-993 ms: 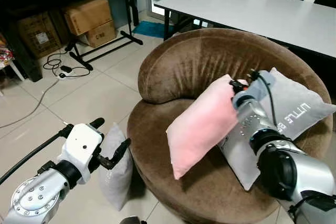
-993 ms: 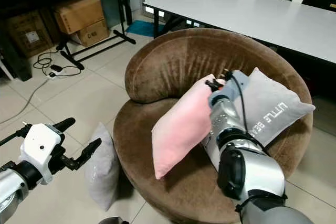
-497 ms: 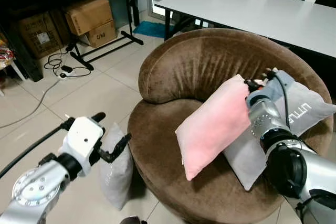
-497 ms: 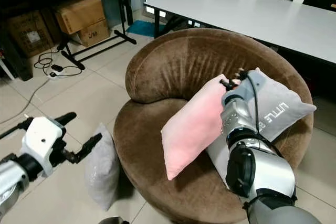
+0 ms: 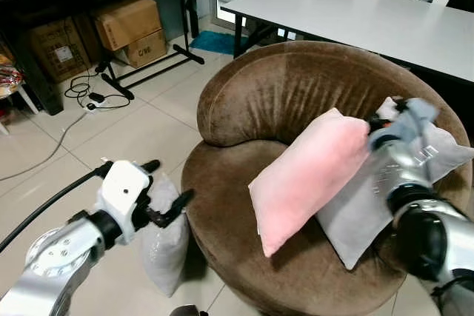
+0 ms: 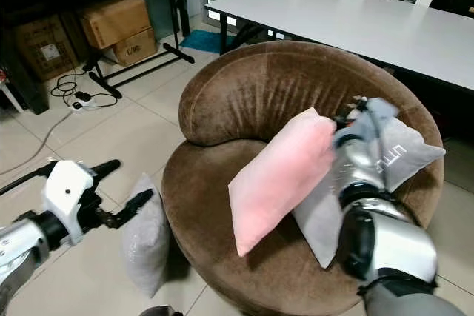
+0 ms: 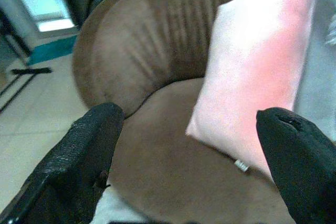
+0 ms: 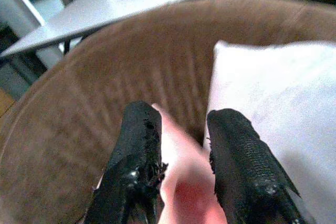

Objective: Move the pillow to the sofa from floor

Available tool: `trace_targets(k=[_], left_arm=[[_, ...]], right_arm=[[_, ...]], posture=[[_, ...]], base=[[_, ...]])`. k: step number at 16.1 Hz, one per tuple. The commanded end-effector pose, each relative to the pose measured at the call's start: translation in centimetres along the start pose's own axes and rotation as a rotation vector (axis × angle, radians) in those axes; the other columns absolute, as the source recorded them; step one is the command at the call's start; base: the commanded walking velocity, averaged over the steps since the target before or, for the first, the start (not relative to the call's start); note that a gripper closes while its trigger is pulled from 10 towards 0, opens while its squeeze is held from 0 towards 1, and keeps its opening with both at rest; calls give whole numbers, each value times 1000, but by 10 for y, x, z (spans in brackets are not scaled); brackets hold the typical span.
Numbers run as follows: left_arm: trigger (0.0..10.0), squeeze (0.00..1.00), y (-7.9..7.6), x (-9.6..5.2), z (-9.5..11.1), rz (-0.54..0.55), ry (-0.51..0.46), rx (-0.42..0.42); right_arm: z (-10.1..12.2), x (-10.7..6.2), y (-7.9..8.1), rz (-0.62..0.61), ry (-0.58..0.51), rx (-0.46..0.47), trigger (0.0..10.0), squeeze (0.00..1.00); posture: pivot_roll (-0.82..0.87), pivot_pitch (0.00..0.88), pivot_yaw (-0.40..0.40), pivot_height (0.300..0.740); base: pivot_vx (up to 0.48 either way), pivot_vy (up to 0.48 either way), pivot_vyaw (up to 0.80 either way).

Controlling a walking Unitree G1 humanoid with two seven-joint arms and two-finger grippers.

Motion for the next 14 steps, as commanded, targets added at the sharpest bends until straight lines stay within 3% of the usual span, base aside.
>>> trace_targets(k=[1, 2, 4, 6, 7, 9, 11, 12, 13, 14], left_arm=[[10000, 0, -4, 5, 1, -56, -19, -31], [10000, 0, -4, 5, 1, -59, -19, -32], [10000, 0, -3, 15, 9, -81, -64, -50], [10000, 0, 3, 23, 10, -22, -77, -30], [10000, 0, 18, 31, 10, 137, -77, -6], [10000, 0, 27, 32, 9, 236, -76, -15], [10000, 0, 28, 29, 8, 264, -73, -29], [10000, 0, 26, 23, 6, 279, -63, -37], [10000, 0, 22, 10, 2, 319, -43, -42], [10000, 0, 20, 3, 0, 352, -32, -44]], right_arm=[[32, 5, 6, 25, -102, 30, 10000, 1000], [34, 5, 6, 25, -106, 30, 10000, 1000], [57, 5, -2, 35, -181, 108, 10000, 1000], [63, 4, 4, 106, -202, 68, 10000, 1000], [49, 1, 14, 201, -156, 4, 10000, 0], [29, -8, 30, 302, -125, -75, 10000, 0], [21, -18, 42, 376, -128, -109, 10000, 0], [15, -31, 49, 421, -130, -130, 10000, 0], [-3, -65, 61, 497, -95, -155, 10000, 0], [-20, -84, 63, 500, -38, -99, 10000, 0]], posture=[[75, 0, 22, 740], [75, 0, 22, 740], [16, 0, 51, 740], [-27, 0, 69, 740], [-57, 0, 76, 740], [-67, 0, 67, 740], [-71, 0, 60, 740], [-70, 0, 34, 740], [-41, 0, 3, 740], [-31, 0, -11, 740]], base=[[0, 0, 0], [0, 0, 0], [0, 0, 0], [0, 0, 0], [0, 0, 0], [0, 0, 0], [0, 0, 0], [0, 0, 0], [0, 244, 0], [0, 270, 0]])
Point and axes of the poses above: a point about 5 cm out from each wrist's last joint towards the gripper, its own x axis pointing out of the wrist towards the gripper, its own z axis along the axis of the wrist's last joint, y = z × x, the point moved 4 cm from there along x, pointing out of the wrist towards the gripper, and after that the axes turned 12 degrees about x, right-handed, at the moved point
